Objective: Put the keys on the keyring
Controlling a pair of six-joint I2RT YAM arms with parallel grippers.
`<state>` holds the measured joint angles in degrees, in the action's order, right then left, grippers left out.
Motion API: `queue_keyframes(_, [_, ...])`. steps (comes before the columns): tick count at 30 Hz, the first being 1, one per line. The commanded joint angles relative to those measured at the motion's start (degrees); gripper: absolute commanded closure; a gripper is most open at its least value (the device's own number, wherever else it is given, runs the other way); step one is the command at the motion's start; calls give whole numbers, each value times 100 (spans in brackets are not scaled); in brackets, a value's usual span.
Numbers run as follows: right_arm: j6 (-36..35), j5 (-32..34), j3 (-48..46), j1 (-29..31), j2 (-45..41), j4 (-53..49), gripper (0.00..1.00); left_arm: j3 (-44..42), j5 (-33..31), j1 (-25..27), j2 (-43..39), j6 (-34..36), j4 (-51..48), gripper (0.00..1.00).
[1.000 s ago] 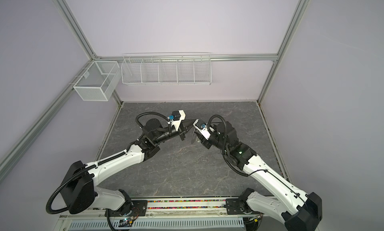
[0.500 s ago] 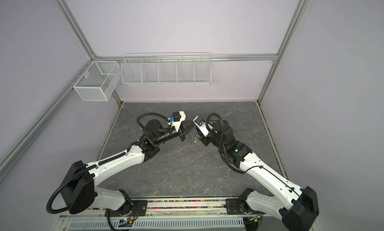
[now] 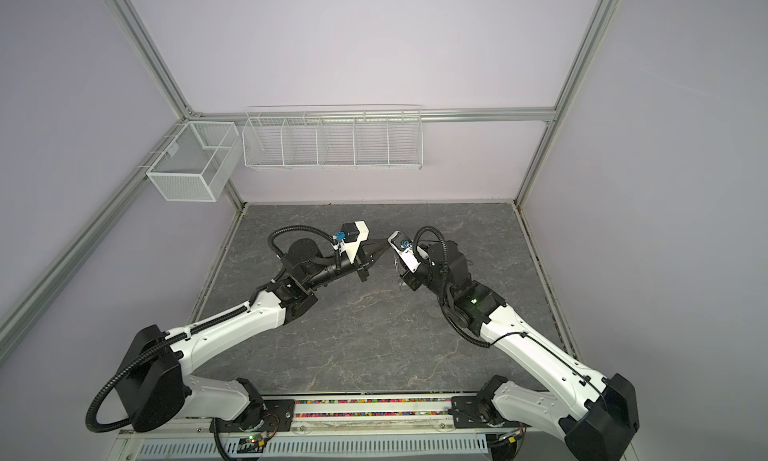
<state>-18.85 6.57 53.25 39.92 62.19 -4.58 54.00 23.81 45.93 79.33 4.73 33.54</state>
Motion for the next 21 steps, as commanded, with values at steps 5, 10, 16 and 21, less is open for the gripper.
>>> queue_keyframes(5, [-197,14,27,44,-173,-79,86,-7,14,29,-118,31,73,100])
queue_keyframes(10, [-257,-300,1,44,-134,143,82,-10,44,30,-97,-22,120,100])
queue_keyframes(16, [-249,-278,26,42,28,323,72,-47,89,30,-59,-133,274,100])
queue_keyframes(21, [-250,-321,27,43,74,448,73,-64,59,30,-75,-167,316,100])
